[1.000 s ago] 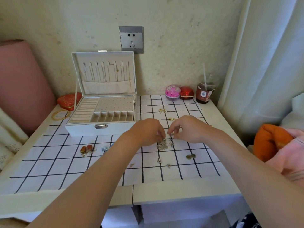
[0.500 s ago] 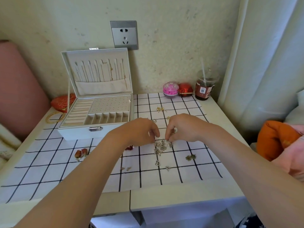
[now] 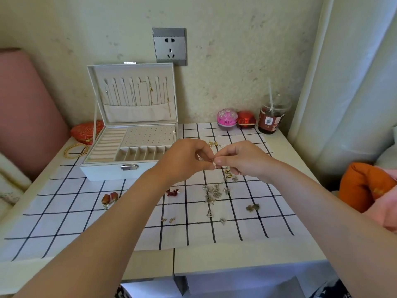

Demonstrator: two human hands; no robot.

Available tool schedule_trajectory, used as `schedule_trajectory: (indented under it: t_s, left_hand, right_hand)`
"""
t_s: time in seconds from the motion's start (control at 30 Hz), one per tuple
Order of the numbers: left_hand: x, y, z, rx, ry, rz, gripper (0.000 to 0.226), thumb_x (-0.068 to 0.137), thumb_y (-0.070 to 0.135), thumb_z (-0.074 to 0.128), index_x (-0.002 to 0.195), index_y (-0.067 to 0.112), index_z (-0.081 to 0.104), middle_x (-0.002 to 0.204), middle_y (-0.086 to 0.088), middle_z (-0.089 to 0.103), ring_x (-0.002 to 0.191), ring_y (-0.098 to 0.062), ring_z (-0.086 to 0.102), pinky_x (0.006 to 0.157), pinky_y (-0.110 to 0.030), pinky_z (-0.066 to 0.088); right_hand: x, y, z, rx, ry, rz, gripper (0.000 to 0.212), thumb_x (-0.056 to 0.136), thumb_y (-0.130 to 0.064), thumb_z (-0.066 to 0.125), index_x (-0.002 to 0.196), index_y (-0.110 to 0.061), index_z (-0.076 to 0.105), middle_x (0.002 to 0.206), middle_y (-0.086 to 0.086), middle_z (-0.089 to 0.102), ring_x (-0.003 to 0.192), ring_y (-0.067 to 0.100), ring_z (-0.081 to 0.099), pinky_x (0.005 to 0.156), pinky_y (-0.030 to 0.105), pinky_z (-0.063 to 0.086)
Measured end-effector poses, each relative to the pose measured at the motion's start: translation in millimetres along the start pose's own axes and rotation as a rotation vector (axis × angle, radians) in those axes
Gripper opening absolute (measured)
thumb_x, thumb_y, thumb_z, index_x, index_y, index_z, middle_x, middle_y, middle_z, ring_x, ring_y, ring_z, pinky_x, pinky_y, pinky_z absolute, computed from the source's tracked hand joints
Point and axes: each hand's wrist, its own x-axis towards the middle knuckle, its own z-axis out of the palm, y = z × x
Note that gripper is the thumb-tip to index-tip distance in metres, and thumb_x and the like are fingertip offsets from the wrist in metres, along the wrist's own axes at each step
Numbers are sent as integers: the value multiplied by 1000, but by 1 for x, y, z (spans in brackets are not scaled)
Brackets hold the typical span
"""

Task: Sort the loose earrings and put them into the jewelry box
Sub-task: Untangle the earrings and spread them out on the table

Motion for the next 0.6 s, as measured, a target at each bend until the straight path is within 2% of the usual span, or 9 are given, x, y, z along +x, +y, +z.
schedule_trajectory:
  t_s: [0.07,0.17,0.23,0.3,0.4,0.47,0.6]
  left_hand:
    - [-3,-4,-4,50,-2,-18,16,77,29,82,86,32,69,79,17,71,60,8,55,65,-17,45]
    - [-7,-8,-10,201,16,-41,13,80,29,71,90,36,68,81,24,69,67,8,57,69,-24,50]
    - [-11,-10,-14,259,4,-52,15,81,29,67,92,38,69,82,27,68,73,1,61,73,-26,53]
    - [-15,-13,-17,262,-17,-42,17,82,28,68,96,37,71,82,26,69,75,-4,62,74,-24,53]
    - [-18,-16,-19,285,-22,-20,20,84,26,65,100,33,73,85,21,71,77,-4,61,70,-11,44]
    - [-18,-17,-20,294,-8,-9,20,84,25,64,100,33,74,85,19,71,77,-3,61,70,-8,37]
    - [-16,-20,-17,322,10,10,19,86,26,63,101,32,73,84,20,69,77,-4,59,83,-23,42]
  right_hand:
    - [1,0,4,-133,17,-35,9,90,-21,72,97,-22,78,78,-13,71,51,-4,54,56,15,41]
    - [0,0,12,-449,-8,-119,12,90,-25,70,98,-30,77,90,-16,68,68,-14,57,67,16,42]
    - [-2,-3,20,-551,-52,-144,9,88,-34,70,94,-34,77,89,-20,69,81,-8,62,75,22,49]
    - [-2,-7,30,-641,-81,-146,11,85,-44,70,89,-36,77,87,-20,71,83,-1,64,76,28,53]
    - [2,-11,43,-773,-150,-150,11,83,-41,71,89,-35,78,88,-20,72,83,2,64,78,31,55]
    - [6,-11,45,-760,-168,-151,8,84,-36,72,88,-33,78,88,-19,72,85,3,64,81,33,55]
    - [17,-8,33,-507,-102,-88,6,85,-28,73,81,-29,77,85,-14,73,82,7,67,81,35,57]
